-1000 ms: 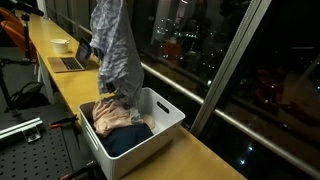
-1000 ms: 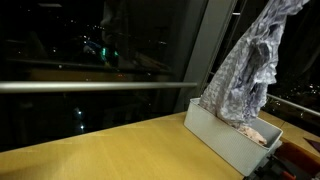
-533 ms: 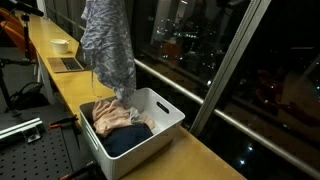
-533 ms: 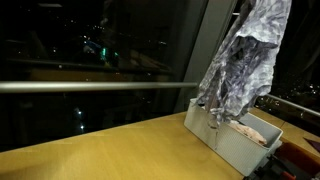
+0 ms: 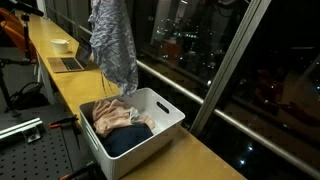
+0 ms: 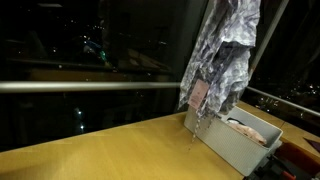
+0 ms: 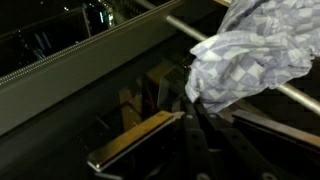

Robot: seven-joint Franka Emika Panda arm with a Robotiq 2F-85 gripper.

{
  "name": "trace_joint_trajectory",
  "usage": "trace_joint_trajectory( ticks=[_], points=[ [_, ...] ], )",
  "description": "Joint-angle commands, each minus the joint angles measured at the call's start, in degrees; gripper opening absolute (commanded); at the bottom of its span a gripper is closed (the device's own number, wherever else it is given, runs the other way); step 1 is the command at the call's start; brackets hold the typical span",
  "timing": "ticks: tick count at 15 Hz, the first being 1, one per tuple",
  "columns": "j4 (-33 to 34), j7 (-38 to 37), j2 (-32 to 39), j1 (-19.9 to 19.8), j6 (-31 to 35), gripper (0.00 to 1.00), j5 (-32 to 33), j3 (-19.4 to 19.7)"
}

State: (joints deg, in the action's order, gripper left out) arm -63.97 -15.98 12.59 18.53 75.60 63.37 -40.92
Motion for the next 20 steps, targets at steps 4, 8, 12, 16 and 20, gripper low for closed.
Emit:
trace_joint_trajectory(
  ticks=[4, 8, 12, 16, 20],
  points=[
    [21.3, 8.72, 17.31, 18.76, -7.93, 0.01, 17.0, 1.0],
    [30.82, 12.72, 23.38, 22.95, -8.46, 0.01, 20.68, 3.35],
    [30.22, 11.66, 20.27, 18.72, -5.63, 0.01, 5.48, 11.94],
    [28.45, 7.55, 20.71, 7.88, -3.6, 0.01, -4.64, 2.94],
    [22.14, 2.7, 22.32, 0.08, 1.57, 0.01, -18.11, -2.04]
  ],
)
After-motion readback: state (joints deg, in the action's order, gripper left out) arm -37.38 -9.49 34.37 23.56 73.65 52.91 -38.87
